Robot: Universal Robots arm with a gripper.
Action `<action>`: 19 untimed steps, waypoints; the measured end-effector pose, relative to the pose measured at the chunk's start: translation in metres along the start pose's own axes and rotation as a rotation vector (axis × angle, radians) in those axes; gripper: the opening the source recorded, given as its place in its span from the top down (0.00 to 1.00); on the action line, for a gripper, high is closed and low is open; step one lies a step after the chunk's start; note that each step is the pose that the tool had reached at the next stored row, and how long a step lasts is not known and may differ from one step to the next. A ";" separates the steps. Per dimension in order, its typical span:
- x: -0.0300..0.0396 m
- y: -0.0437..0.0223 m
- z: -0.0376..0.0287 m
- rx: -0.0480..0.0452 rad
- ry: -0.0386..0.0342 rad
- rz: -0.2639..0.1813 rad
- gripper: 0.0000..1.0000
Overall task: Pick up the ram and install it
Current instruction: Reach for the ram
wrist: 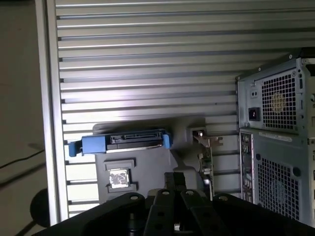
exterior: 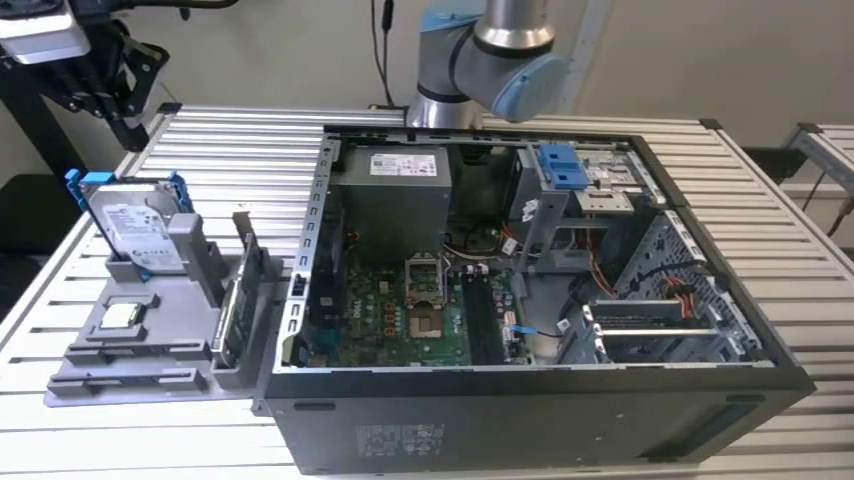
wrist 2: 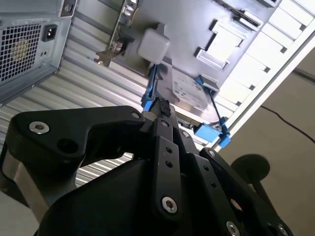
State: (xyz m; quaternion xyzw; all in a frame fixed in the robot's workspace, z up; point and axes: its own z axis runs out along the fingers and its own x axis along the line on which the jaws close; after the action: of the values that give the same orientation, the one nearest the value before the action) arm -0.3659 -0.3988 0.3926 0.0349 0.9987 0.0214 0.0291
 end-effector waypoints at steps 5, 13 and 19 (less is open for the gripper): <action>0.0096 -0.0007 -0.0005 -0.0001 -0.0010 0.000 0.89; 0.0149 -0.0011 -0.0009 -0.0001 -0.0015 0.000 0.89; 0.0153 -0.0046 -0.0011 -0.0001 -0.0015 0.000 0.89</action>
State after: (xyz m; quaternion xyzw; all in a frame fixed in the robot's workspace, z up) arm -0.3816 -0.4023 0.3926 0.0349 0.9987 0.0214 0.0299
